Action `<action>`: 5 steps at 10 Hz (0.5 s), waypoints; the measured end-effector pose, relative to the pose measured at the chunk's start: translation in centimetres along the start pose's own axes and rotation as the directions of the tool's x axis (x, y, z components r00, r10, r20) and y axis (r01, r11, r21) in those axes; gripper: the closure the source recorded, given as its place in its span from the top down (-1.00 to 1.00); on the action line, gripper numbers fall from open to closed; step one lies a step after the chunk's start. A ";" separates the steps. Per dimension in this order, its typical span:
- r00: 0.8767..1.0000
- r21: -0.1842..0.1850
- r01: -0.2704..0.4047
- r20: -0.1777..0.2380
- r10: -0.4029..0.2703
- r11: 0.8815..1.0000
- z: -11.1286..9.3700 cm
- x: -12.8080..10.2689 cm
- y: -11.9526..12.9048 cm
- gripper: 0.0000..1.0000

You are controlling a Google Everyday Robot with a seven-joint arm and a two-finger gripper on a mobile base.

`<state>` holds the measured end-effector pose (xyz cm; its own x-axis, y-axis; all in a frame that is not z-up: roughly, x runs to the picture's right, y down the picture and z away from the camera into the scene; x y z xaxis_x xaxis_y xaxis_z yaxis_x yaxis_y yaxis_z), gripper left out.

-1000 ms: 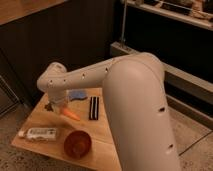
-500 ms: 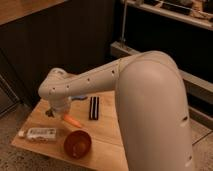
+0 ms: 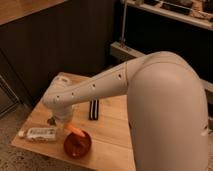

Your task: Place the pepper in the ceramic bowl

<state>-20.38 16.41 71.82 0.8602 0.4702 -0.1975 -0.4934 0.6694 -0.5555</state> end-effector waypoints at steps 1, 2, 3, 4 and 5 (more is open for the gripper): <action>1.000 -0.003 0.004 -0.003 -0.004 1.000 0.1 0.4 0.3 -1.00; 1.000 -0.009 0.011 -0.010 -0.011 1.000 0.3 1.0 0.8 -1.00; 1.000 -0.013 0.016 -0.018 -0.017 1.000 0.5 1.5 1.3 -1.00; 1.000 -0.015 0.019 -0.023 -0.020 1.000 0.6 1.7 1.4 -1.00; 0.999 -0.022 0.031 -0.035 -0.032 0.999 0.9 2.3 2.1 -1.00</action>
<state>-19.53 19.47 70.93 0.8795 0.4283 -0.2075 -0.4633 0.6712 -0.5786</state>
